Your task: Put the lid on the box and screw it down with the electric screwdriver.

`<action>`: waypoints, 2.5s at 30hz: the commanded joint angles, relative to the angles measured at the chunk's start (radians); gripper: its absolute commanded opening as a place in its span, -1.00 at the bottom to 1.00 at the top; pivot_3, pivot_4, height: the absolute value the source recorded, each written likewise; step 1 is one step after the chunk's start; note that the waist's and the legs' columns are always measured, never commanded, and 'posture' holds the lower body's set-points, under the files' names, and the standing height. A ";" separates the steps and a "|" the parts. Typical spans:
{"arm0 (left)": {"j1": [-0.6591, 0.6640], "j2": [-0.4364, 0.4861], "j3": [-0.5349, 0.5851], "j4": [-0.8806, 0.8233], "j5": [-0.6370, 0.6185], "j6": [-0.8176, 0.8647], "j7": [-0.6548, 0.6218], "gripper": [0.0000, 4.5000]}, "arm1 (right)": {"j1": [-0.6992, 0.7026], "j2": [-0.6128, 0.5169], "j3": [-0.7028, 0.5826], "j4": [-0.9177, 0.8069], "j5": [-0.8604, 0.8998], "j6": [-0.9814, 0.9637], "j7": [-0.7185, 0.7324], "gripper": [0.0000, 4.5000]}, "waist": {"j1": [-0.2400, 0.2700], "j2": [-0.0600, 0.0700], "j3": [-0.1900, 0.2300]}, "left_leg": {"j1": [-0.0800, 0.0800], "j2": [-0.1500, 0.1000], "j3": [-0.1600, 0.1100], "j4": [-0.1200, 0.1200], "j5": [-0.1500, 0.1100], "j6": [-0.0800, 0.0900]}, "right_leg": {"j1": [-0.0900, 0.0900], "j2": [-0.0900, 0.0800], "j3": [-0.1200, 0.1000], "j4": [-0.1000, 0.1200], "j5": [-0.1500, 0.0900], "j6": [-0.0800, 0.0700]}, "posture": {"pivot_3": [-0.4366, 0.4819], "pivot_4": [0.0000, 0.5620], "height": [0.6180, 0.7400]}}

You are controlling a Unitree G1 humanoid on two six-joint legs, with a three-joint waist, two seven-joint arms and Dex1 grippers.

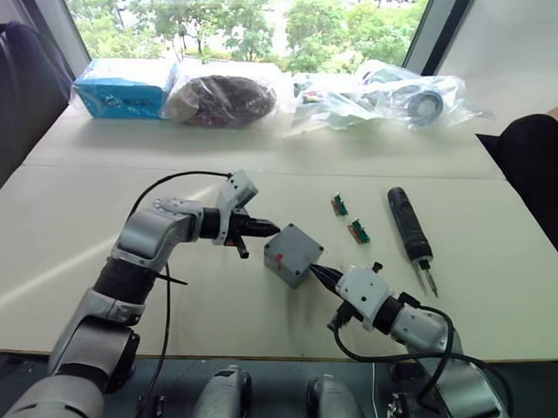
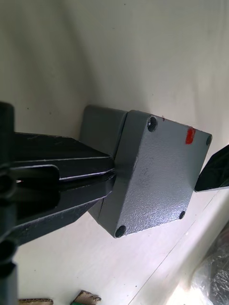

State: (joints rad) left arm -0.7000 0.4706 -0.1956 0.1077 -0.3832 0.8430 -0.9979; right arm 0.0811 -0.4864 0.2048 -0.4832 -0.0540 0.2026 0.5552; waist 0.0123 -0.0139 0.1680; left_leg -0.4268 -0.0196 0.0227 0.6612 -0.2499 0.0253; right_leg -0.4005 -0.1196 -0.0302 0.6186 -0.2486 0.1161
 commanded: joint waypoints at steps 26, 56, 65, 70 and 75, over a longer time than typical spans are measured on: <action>0.016 0.000 -0.017 -0.051 -0.002 -0.003 -0.001 -1.00 | -0.022 0.001 -0.012 -0.027 0.004 0.006 0.003 -0.99 | 0.000 0.000 0.000 | 0.000 0.000 0.000 0.000 0.000 0.000 | 0.000 0.001 0.000 0.000 0.000 0.000 | -0.05 -0.47 1.00; 0.165 -0.016 -0.025 -0.201 -0.008 0.041 0.046 -1.00 | -0.148 -0.004 0.001 0.153 -0.024 0.016 0.015 -0.99 | 0.000 0.000 0.000 | 0.001 0.000 0.000 0.000 0.000 0.000 | 0.001 0.001 0.000 0.001 0.000 0.000 | -0.05 -0.47 1.00; 0.146 -0.002 0.012 -0.140 0.012 0.000 0.071 -1.00 | -0.132 -0.011 -0.014 0.132 -0.014 0.022 0.026 -0.99 | -0.001 0.000 0.000 | 0.001 0.000 0.000 0.000 0.000 0.000 | 0.001 0.001 0.000 0.001 0.000 0.000 | -0.05 -0.47 1.00; 0.157 -0.041 0.086 -0.133 0.056 -0.173 0.183 -1.00 | -0.103 -0.004 -0.036 0.084 0.002 0.057 0.018 -0.99 | 0.000 0.000 0.000 | 0.001 0.000 0.000 0.000 0.000 0.000 | 0.001 0.001 0.000 0.002 0.000 0.001 | -0.05 -0.47 1.00; 0.116 0.028 0.101 -0.108 -0.045 -0.058 0.044 -1.00 | -0.049 -0.015 -0.093 0.014 0.023 0.124 0.004 -0.99 | -0.001 0.000 0.000 | 0.001 0.000 0.000 0.000 0.000 0.000 | 0.001 0.001 0.000 0.002 0.000 0.001 | -0.05 -0.47 1.00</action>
State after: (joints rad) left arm -0.5501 0.4725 -0.1314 0.0010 -0.3759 0.7469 -0.8998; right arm 0.0181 -0.4953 0.1680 -0.4024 -0.0583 0.3020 0.5686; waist 0.0117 -0.0137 0.1682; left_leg -0.4262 -0.0198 0.0230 0.6616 -0.2494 0.0248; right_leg -0.4000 -0.1186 -0.0304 0.6204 -0.2483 0.1167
